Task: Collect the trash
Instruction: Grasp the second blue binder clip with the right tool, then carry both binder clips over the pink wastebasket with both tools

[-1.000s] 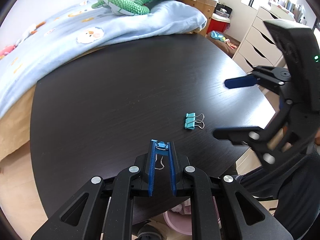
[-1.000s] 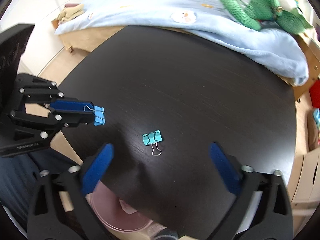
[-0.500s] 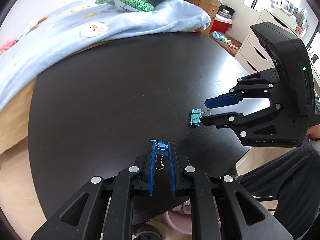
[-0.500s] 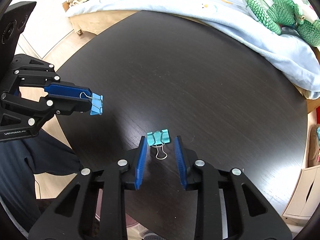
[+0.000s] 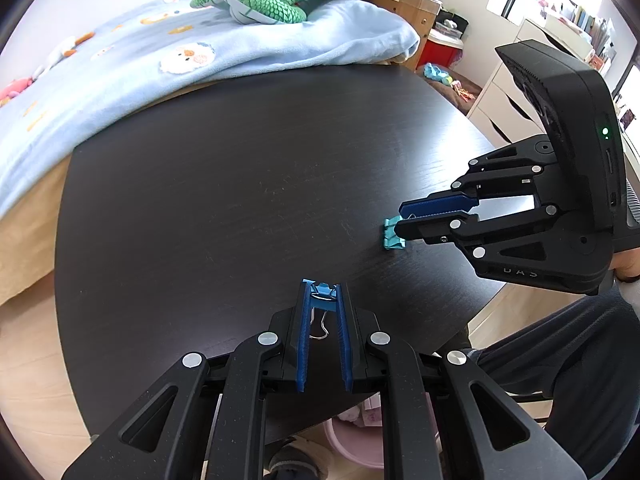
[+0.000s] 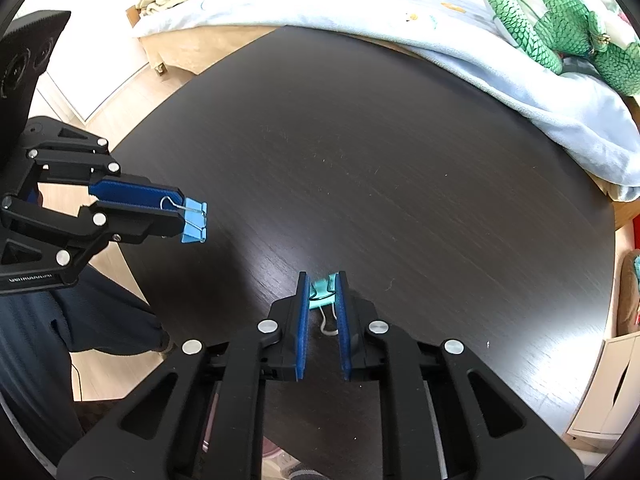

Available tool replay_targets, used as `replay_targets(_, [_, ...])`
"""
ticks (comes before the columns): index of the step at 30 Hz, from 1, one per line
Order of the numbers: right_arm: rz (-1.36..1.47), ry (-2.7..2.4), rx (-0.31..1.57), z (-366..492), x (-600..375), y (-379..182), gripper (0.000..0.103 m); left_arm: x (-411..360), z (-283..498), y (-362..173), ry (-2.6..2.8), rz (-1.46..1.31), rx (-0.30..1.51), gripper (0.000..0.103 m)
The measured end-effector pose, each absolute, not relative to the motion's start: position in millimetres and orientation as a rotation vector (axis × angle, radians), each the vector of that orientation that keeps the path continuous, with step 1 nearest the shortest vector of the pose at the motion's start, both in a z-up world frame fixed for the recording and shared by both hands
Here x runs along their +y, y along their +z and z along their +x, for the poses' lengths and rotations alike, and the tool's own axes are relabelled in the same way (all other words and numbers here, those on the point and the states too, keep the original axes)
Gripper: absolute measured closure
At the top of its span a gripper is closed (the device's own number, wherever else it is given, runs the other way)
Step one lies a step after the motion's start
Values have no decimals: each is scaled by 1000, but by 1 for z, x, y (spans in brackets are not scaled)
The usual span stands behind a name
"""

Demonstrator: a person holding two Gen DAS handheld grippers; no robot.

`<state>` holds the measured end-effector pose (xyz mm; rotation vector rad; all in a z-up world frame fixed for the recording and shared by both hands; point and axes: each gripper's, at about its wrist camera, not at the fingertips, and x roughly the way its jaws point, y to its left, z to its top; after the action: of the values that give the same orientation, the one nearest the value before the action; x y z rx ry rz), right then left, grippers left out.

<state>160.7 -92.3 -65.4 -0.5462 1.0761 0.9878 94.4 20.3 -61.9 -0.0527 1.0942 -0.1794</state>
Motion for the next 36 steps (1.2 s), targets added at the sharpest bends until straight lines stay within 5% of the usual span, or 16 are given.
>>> replay_targets(36, [-411, 976, 943, 22, -190, 33, 91, -30, -10, -3, -238, -1, 982, 90])
